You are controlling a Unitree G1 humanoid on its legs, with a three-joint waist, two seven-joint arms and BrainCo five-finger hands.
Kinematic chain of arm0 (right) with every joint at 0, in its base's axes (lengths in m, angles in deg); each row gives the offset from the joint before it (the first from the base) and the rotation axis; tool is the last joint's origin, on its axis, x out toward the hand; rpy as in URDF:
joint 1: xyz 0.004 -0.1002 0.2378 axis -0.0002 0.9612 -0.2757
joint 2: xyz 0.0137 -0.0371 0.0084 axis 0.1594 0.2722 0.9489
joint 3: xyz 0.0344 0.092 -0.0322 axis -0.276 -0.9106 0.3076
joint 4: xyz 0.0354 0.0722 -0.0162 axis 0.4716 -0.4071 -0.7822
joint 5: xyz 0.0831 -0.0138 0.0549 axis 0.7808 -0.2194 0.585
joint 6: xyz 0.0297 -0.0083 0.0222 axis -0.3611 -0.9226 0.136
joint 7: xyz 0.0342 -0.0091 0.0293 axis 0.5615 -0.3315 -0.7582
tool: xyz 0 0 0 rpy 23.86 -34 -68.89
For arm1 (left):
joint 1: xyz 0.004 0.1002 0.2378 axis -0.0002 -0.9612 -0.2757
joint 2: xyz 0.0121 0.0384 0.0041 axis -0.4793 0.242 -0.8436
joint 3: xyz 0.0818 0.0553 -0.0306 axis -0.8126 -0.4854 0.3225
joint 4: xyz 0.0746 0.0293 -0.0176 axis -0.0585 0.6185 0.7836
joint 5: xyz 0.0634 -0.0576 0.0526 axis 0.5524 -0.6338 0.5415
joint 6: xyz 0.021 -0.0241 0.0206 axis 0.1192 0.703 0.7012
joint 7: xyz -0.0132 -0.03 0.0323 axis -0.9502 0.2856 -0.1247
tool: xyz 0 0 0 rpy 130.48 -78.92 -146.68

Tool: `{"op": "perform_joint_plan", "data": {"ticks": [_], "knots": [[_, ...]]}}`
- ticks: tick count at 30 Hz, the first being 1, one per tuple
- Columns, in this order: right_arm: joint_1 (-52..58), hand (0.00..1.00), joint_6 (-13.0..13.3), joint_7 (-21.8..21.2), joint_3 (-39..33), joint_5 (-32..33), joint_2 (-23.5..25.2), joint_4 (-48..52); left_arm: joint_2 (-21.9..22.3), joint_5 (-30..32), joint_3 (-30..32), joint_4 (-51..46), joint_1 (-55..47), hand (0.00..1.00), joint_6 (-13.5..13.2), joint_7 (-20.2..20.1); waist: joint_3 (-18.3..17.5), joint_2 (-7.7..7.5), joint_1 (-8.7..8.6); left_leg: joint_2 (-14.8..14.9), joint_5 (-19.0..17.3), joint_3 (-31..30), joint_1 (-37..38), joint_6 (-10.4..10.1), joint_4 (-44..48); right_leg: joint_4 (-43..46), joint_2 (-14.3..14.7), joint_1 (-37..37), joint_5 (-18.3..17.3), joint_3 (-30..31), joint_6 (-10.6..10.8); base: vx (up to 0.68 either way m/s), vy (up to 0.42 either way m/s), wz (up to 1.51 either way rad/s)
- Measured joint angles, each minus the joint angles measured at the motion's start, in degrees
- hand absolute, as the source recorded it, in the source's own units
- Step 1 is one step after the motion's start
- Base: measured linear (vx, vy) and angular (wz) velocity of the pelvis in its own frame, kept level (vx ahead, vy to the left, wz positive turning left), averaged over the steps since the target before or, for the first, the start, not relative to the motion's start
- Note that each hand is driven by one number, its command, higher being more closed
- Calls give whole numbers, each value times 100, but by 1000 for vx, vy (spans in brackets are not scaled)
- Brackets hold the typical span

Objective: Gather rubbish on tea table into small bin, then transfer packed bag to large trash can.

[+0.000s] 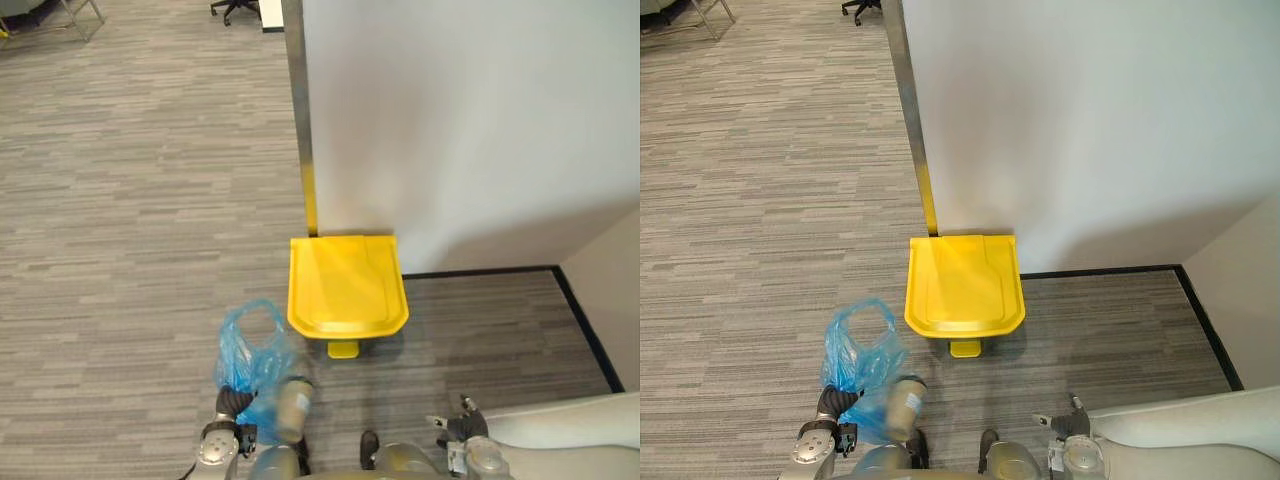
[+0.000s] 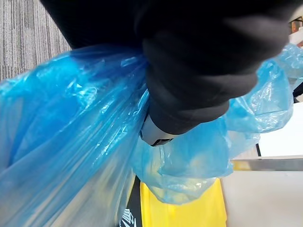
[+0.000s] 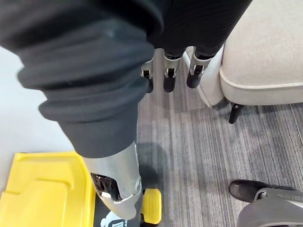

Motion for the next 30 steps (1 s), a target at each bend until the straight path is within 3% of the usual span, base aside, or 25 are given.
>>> {"op": "perform_joint_plan", "data": {"ticks": [9,12,13,14,15,16,19,20,22,23,25,27,30], "knots": [[-211,0,30,1,3,10,25,-9,-136,2,-136,9,155,100,-3,4,-1,-7,92,-64,-28,-209,-33,79,51,-136,-63,184,12,-239,11,21,8,16],[-220,0,24,2,1,16,16,-4,-159,-1,-134,1,93,100,-2,8,50,-63,139,-58,-634,-99,-269,331,898,568,-174,-51,-435,-224,290,-64,84,-8],[-131,0,24,5,-10,22,3,62,-162,0,-141,-11,52,100,-2,8,77,-46,102,-27,-1050,-104,-329,444,1420,1518,-369,-276,-844,-416,759,-81,90,1],[-69,0,18,4,-21,29,-8,73,-160,0,-130,-9,39,100,0,15,110,-50,120,19,-1170,-111,-323,328,1535,2149,-425,-505,-858,-424,791,-106,104,-15],[-100,0,7,2,-24,71,65,103,-220,-1,-109,18,16,100,71,27,273,38,147,74,-1325,-80,-199,392,1727,3243,-498,-1251,-916,-350,633,-48,58,-26],[-91,0,-2,2,-25,75,90,108,-247,-1,-110,14,24,100,83,27,292,25,141,93,-1329,-81,-166,396,1726,3202,-500,-1337,-945,-328,564,-11,104,-13],[-6,0,-4,6,-48,140,244,307,-511,-7,-125,10,278,100,89,28,521,-124,129,120,-1460,-195,-2,489,1839,2099,-481,-1944,-582,-457,559,66,61,26],[27,0,-11,6,-91,141,237,317,-588,-8,-130,11,441,100,89,33,599,-169,125,104,-1620,-335,3,472,2046,1481,-472,-2060,-232,-463,611,154,4,56],[183,0,-29,10,-283,239,237,311,-629,-10,-247,14,736,100,78,42,615,-206,131,-38,-1908,-676,-16,379,2350,1178,-453,-1814,-34,-232,687,227,-33,70],[201,0,-32,13,-300,258,216,311,-617,-11,-265,14,814,100,71,49,619,-210,142,-81,-1969,-735,-33,354,2407,1205,-408,-1786,-34,-13,684,313,-76,60],[197,0,-83,4,-635,346,217,379,-456,-9,-284,6,1064,100,74,122,688,-47,34,-127,-2096,-1085,-6,237,2396,1794,-303,-1956,-369,456,545,403,-109,75],[237,0,-155,4,-778,419,273,420,-387,-12,-274,-74,1084,100,66,130,699,28,-18,-104,-2149,-1244,69,151,2328,2024,-335,-1903,-445,446,562,342,-117,68],[182,0,-198,-1,-906,602,415,492,-238,-79,-286,-217,1040,100,72,126,695,79,-28,154,-1988,-1056,223,-86,2419,2545,-437,-1679,-751,97,383,383,-204,53]]}}
